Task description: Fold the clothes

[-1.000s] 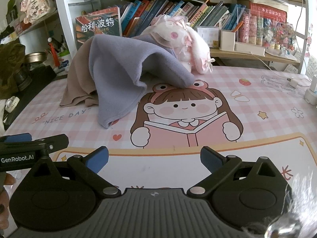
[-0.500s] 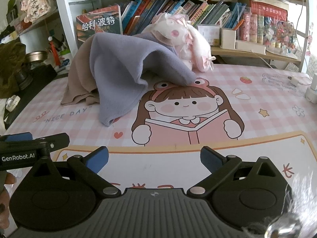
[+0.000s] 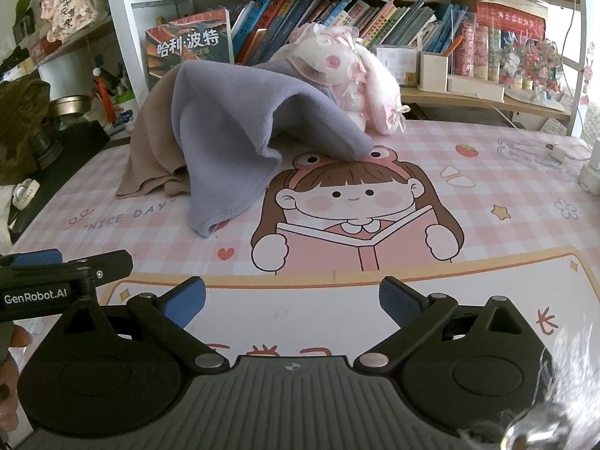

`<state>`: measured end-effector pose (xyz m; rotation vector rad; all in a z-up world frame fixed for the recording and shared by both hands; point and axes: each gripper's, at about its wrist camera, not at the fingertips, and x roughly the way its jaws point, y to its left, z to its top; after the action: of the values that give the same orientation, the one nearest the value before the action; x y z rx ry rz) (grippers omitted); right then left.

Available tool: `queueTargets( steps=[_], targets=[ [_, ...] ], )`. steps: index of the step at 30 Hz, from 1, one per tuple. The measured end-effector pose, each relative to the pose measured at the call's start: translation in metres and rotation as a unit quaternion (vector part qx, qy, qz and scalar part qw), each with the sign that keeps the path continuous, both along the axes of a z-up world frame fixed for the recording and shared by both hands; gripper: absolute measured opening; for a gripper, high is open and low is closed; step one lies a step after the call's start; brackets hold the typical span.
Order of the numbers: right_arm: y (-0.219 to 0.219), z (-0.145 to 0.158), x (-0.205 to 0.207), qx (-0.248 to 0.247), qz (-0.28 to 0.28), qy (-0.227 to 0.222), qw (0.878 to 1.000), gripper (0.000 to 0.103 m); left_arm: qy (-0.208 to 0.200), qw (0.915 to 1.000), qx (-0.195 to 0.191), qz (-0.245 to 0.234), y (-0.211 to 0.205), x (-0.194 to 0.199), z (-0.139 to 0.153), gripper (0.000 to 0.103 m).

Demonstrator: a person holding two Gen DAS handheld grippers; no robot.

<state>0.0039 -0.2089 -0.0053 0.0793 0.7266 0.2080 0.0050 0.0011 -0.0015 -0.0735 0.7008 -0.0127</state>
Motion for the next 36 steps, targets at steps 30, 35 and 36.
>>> queueTargets(
  steps=[30, 35, 36],
  targets=[
    [0.0015, -0.0017, 0.0012, 0.0, 0.005, 0.007, 1.0, 0.1, 0.005, 1.0, 0.001, -0.003, -0.0003, 0.0014, -0.0006, 0.101],
    [0.002, -0.0017, 0.0013, 0.0, 0.006, 0.008, 1.0, 0.1, 0.006, 1.0, 0.002, -0.001, 0.0001, 0.0023, -0.0011, 0.101],
    [0.0021, -0.0017, 0.0012, 0.0, 0.006, 0.008, 1.0, 0.1, 0.006, 1.0, 0.002, -0.001, 0.0, 0.0022, -0.0011, 0.101]
  ],
)
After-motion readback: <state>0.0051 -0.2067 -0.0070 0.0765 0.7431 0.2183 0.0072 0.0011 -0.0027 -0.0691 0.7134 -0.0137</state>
